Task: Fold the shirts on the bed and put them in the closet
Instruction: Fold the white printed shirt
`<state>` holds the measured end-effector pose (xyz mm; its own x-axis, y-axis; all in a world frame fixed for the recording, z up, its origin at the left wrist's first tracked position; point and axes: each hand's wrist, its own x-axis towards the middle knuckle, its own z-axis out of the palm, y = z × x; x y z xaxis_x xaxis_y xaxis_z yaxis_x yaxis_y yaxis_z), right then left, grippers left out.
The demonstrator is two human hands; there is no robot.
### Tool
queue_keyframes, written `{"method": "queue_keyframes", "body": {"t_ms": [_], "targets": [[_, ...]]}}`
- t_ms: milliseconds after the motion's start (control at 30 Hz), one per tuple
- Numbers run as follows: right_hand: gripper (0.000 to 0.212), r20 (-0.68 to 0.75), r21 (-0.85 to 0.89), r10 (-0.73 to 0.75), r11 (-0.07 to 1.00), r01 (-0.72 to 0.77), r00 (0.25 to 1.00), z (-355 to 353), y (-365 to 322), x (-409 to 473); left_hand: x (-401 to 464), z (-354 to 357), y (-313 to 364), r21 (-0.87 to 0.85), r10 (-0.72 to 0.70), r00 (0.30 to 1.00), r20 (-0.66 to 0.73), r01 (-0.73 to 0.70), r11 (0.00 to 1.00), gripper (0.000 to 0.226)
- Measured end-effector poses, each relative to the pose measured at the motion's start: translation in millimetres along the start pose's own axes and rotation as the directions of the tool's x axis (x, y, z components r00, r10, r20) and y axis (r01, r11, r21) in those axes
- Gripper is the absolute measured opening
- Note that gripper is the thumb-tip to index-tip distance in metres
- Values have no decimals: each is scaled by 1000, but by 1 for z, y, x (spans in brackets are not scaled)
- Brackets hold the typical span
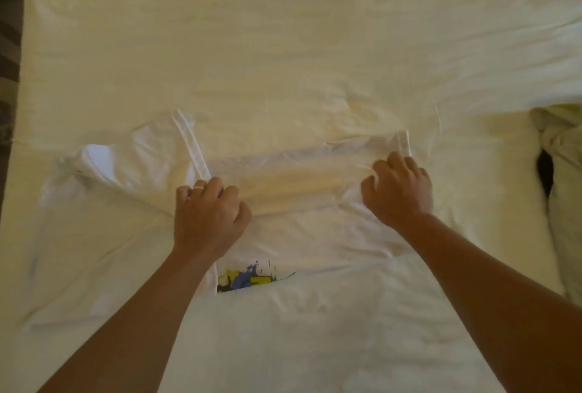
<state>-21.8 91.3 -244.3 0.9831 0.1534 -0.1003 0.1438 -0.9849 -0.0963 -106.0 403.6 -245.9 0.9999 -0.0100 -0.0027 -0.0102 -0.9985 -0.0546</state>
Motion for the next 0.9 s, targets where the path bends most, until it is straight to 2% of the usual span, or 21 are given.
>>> {"method": "queue_keyframes", "body": {"t_ms": [100, 167, 300, 500, 733, 800, 900], "targets": [[37, -18, 75, -190, 979, 191, 982, 16, -33, 5, 15, 17, 23, -77, 42, 998, 45, -39, 996, 55], [49, 43, 75, -230, 971, 227, 972, 30, -51, 8, 21, 32, 34, -100, 9, 996, 93, 1, 995, 71], [67, 180, 69, -164, 986, 154, 970, 52, -40, 13, 17, 58, 43, -158, -64, 981, 182, 94, 983, 82], [71, 204, -29, -14, 999, 20, 979, 62, 43, 9, 13, 72, 44, -177, -86, 973, 214, 125, 976, 83], [75, 218, -84, 31, 996, -13, 975, 45, 28, 11, 17, 58, 43, -231, -65, 963, 261, 128, 965, 85], [72, 179, -118, 26, 993, -5, 983, 32, 14, 12, 11, 48, 39, -308, -49, 982, 184, 105, 946, 79], [60, 164, -85, -4, 996, 18, 986, 16, -24, 13, -12, 33, 26, -396, -23, 997, -72, -7, 918, 58]]}}
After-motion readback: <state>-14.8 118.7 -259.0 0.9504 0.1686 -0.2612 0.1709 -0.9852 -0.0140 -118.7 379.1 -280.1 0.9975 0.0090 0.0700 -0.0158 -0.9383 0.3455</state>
